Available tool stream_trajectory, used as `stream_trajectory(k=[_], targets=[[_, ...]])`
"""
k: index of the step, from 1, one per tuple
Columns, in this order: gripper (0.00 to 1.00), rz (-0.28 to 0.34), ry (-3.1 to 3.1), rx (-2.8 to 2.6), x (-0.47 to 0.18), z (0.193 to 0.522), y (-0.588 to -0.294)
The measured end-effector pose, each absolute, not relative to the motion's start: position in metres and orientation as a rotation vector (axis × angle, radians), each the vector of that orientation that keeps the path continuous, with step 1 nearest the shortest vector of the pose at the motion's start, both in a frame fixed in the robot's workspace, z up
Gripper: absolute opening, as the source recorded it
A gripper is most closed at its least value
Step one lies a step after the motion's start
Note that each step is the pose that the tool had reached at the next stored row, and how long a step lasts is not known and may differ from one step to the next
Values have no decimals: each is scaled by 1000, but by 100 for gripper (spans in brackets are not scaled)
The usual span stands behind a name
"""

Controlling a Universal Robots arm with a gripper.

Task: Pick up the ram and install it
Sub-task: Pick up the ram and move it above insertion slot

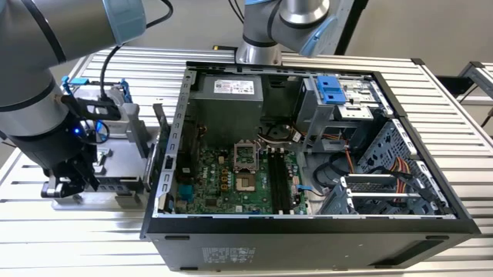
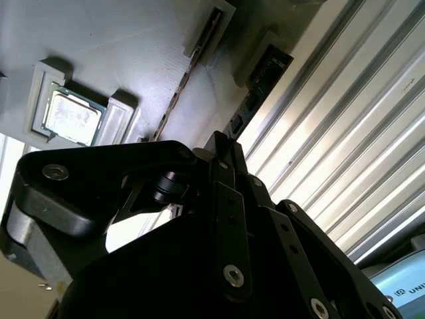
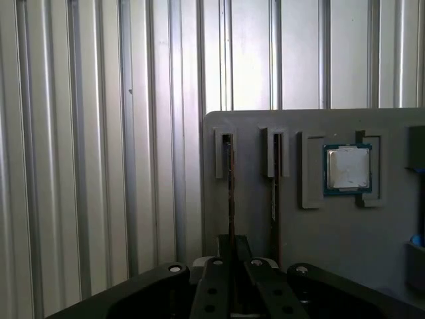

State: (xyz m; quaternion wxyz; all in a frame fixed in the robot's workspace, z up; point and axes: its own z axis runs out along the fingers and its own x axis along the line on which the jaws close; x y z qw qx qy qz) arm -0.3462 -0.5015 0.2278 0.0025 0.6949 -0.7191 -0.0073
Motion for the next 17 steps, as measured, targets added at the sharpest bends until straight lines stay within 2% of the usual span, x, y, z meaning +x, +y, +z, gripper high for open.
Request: stream_trajectory(k=[17], targets=[[0,-23,-2255,2179,-346,232,-502]])
